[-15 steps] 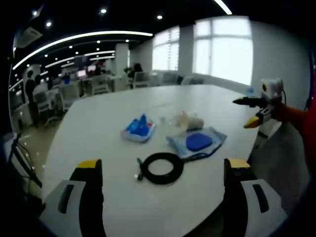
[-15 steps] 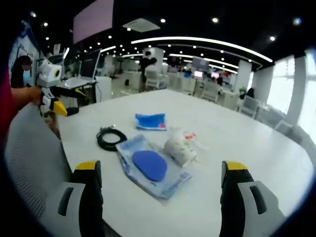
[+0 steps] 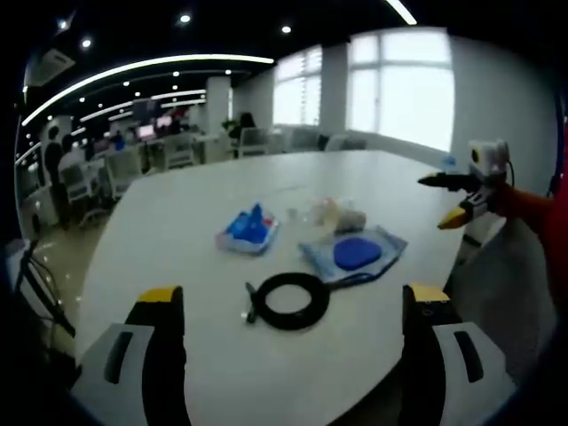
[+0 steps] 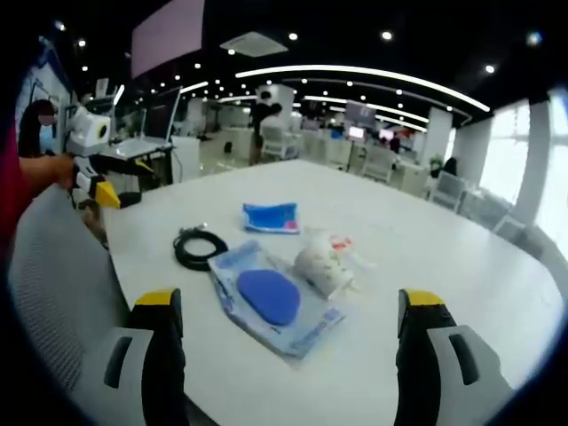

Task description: Arrange the tabletop items into an orderly group along one side of the table until the central work area is clear of visible clutter.

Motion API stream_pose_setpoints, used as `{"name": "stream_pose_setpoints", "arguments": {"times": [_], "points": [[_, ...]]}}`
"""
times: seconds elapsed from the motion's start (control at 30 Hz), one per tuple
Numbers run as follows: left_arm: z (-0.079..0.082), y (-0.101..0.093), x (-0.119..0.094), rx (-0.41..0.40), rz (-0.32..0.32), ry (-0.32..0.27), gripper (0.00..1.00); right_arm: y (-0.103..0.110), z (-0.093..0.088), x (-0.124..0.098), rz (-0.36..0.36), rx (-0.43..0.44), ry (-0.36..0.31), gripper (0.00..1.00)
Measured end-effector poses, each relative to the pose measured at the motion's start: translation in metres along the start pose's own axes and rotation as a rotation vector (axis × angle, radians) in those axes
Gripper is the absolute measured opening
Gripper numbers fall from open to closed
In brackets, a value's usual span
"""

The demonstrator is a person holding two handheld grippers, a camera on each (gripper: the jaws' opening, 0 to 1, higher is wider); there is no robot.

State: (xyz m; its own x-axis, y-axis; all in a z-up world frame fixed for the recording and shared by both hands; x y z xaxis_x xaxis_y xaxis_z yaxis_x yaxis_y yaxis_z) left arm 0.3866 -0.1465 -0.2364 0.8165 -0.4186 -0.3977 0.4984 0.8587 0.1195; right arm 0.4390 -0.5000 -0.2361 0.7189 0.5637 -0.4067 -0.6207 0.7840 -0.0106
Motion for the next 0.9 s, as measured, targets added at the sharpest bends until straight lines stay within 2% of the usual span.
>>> {"name": "stream_pose_setpoints", "arguments": {"times": [0.9], "points": [[-0.0013, -0.0008, 0.001, 0.011, -0.004, 0.019, 0.98, -0.0003, -0.0006, 0.0005, 0.001, 0.001, 0.006, 0.99]]}}
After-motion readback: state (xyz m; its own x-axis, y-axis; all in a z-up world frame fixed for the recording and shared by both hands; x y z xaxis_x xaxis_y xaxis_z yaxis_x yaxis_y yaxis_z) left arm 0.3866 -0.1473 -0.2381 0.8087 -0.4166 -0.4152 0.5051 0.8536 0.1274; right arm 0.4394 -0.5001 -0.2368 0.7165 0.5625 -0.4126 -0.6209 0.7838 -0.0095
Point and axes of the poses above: the point that each gripper's makers call its tool centre point, and the gripper's own axes: x roughly forward along the fingers, y roughly to its left, z roughly out of its top, the point moved 7 cm from there along -x, roughly backward along the fingers, and after that the axes turned 10 degrees about x, right-handed, at the moved point
